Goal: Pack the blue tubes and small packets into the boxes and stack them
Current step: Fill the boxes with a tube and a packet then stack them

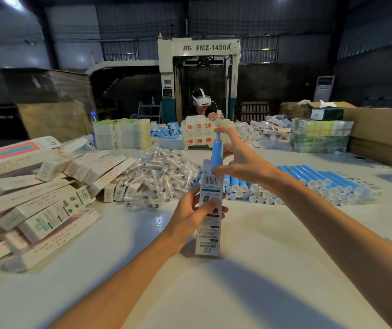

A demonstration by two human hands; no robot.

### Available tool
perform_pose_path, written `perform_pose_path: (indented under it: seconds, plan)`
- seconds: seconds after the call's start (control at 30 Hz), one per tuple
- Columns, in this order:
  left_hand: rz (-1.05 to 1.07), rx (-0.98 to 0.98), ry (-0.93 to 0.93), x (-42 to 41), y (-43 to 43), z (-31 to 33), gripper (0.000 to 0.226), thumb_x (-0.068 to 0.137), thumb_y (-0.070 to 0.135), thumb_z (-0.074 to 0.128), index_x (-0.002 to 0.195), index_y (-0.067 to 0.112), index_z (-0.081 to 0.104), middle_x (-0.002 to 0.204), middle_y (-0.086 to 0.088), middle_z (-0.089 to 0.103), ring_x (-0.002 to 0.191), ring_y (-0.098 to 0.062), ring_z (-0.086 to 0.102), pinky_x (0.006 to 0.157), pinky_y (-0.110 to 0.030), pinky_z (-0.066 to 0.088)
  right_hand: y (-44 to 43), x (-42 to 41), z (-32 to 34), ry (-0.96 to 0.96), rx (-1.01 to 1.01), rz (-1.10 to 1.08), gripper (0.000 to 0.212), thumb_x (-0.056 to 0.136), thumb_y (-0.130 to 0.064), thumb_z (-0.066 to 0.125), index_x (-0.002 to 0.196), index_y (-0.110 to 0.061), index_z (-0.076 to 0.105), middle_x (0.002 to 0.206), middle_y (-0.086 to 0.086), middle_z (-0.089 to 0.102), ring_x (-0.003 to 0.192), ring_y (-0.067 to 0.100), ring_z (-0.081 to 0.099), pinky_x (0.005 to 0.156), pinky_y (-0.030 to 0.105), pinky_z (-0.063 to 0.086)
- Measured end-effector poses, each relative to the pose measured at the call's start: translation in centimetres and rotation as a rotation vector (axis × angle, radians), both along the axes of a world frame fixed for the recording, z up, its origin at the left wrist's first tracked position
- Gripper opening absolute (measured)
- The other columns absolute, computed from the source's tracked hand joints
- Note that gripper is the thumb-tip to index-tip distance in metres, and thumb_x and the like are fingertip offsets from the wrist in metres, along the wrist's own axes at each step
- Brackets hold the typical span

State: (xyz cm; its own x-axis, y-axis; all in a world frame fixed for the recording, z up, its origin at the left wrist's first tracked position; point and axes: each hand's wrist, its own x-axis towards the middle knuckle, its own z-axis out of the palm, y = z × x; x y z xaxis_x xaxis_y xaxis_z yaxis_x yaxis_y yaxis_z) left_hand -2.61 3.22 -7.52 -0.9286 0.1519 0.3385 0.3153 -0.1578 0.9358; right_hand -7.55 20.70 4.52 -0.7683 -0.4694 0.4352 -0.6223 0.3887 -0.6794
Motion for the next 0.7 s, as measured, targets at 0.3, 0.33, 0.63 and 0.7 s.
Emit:
perform_pose_path:
  seconds: [0.3, 0.33, 0.63, 0.7]
  plan:
    - [0.302, 0.091, -0.036, -0.8, -0.8, -1.1, 0.033, 0.095, 0.037, 0.063, 0.125, 0.022, 0.060, 0.100, -0.014, 0.076, 0.075, -0.023, 0.073, 0.065, -0.033, 0.059, -2.9, -1.6, -6.4, 0.064, -0.137, -0.102, 0.022, 0.107, -0.017, 0.054, 0.128, -0.016, 0.061, 0.127, -0.004, 0.060, 0.111, 0.001, 0.058, 0.085, 0.014, 0.050]
    - [0.381, 0.086, -0.036, -1.1, -1.3, -1.2, 0.034, 0.091, 0.039, 0.061, 0.121, 0.025, 0.061, 0.096, -0.011, 0.078, 0.072, -0.023, 0.074, 0.063, -0.035, 0.059, -3.5, -2.0, -7.0, 0.066, -0.145, -0.135, 0.021, 0.107, -0.015, 0.053, 0.126, -0.014, 0.063, 0.125, -0.003, 0.061, 0.108, 0.003, 0.059, 0.086, 0.017, 0.051]
    - [0.763, 0.052, -0.047, -3.2, -5.9, -1.8, 0.052, 0.085, 0.050, 0.054, 0.130, 0.023, 0.058, 0.107, -0.001, 0.078, 0.078, -0.010, 0.076, 0.067, -0.032, 0.061, -12.9, -7.2, -11.7, 0.053, 0.089, -0.225, 0.026, 0.102, -0.009, 0.059, 0.127, -0.005, 0.059, 0.119, 0.012, 0.067, 0.101, 0.025, 0.064, 0.087, 0.039, 0.054]
    - [0.780, 0.030, -0.027, -3.4, -6.1, -2.0, 0.054, 0.085, 0.051, 0.053, 0.130, 0.023, 0.058, 0.106, 0.000, 0.077, 0.075, -0.003, 0.073, 0.057, -0.017, 0.053, -14.4, -8.1, -12.5, 0.081, 0.122, -0.256, 0.024, 0.102, -0.014, 0.060, 0.125, -0.007, 0.057, 0.122, 0.013, 0.064, 0.101, 0.024, 0.060, 0.078, 0.031, 0.046]
